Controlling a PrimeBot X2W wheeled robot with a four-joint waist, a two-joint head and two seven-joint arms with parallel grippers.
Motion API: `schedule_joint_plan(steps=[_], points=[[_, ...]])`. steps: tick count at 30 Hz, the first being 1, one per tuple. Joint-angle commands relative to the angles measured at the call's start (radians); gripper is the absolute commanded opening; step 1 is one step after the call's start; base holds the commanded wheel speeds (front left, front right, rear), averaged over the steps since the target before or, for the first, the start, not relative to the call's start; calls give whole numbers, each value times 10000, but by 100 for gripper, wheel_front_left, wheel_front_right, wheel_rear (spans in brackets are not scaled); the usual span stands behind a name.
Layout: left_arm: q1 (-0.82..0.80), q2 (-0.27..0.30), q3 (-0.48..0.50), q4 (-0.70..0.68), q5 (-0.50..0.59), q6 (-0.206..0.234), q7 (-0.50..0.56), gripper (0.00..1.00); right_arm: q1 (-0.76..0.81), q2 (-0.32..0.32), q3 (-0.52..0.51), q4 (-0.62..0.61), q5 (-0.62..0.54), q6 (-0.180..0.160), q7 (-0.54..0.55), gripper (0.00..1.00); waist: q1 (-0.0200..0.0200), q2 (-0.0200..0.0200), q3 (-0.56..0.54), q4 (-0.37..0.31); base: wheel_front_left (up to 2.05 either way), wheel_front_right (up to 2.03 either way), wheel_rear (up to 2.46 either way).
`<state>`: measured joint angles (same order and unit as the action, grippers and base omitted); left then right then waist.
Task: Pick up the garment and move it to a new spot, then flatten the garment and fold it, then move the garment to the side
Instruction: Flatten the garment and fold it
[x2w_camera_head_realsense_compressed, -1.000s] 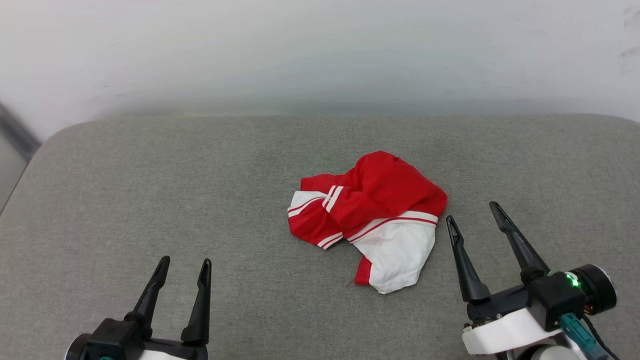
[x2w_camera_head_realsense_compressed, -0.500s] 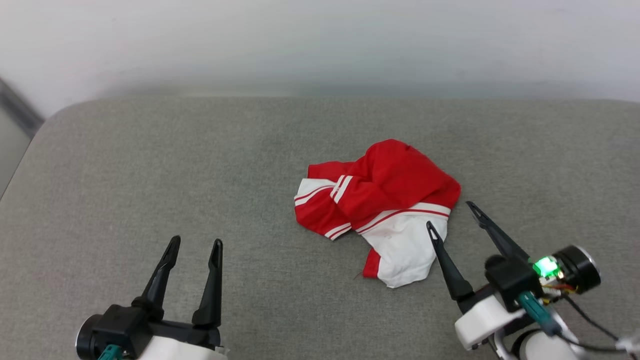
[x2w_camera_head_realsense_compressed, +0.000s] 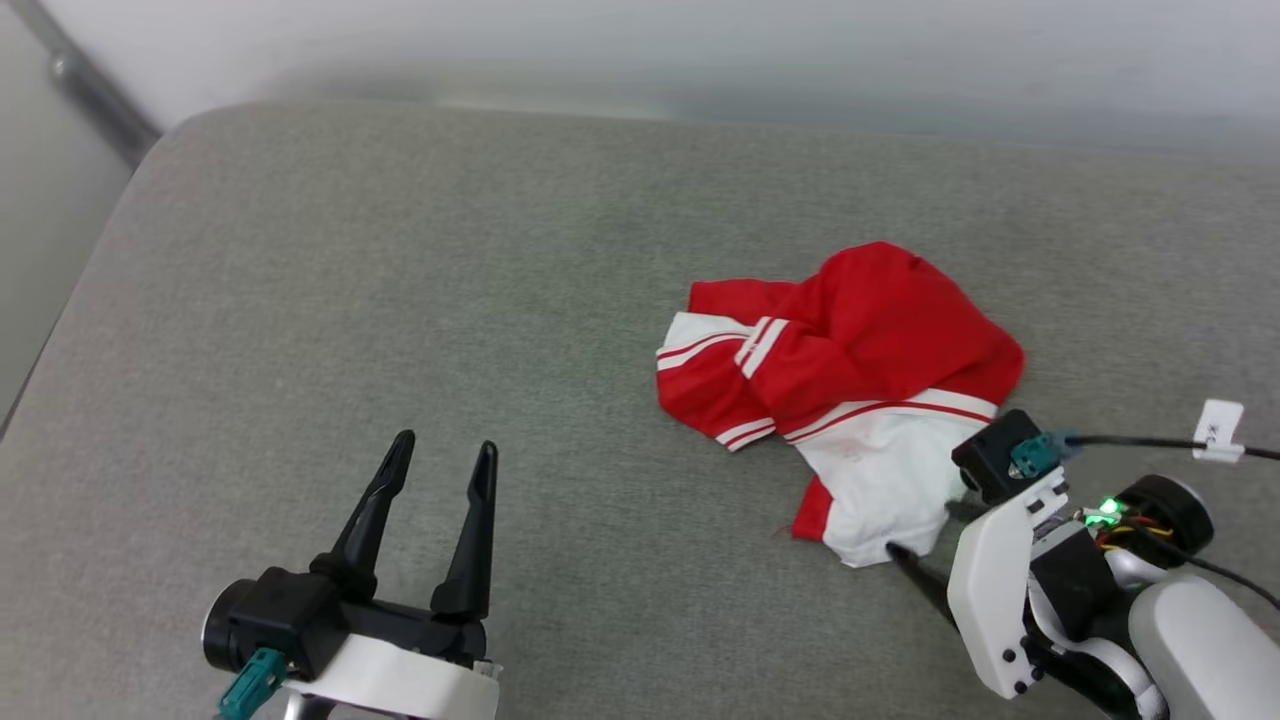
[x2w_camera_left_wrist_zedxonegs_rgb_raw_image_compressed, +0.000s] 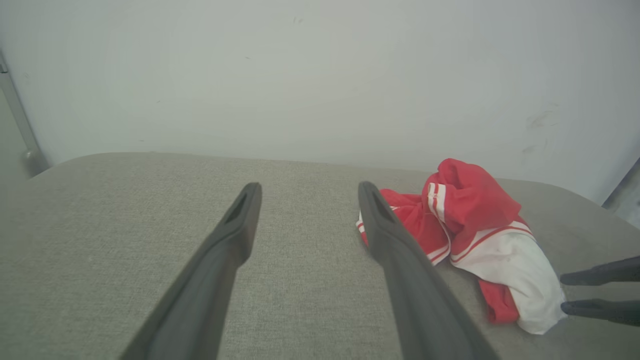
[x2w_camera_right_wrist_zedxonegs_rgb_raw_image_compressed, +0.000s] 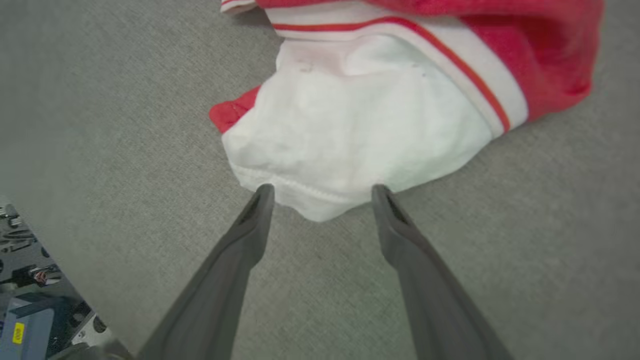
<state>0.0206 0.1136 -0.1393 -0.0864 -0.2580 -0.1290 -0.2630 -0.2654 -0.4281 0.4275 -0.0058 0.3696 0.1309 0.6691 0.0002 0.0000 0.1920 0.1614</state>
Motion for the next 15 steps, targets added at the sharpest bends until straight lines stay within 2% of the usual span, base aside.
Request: schedule_joint_plan(steps=[1, 4, 8, 15], points=[[-140, -38, -46, 41, -31, -10, -27, 100, -151, 2, -11, -162, 627, -3, 546, 100, -2, 0, 185, 269, 0, 0, 0], [-236, -76, -112, 110, -109, -11, -27, 100, -465, -385, 60, -477, 1005, -5, 1537, 100, -2, 0, 316, 515, 0, 0, 0], [-308, -47, -290, 150, -184, -11, -27, 100, -625, -555, 141, -448, 1110, -3, 2438, 100, -2, 0, 502, 785, 0, 0, 0], [-518, -93, -478, 207, -247, -12, -27, 100, -871, -741, 271, -155, 1000, -3, 2995, 100, -2, 0, 833, 1213, 0, 0, 0]])
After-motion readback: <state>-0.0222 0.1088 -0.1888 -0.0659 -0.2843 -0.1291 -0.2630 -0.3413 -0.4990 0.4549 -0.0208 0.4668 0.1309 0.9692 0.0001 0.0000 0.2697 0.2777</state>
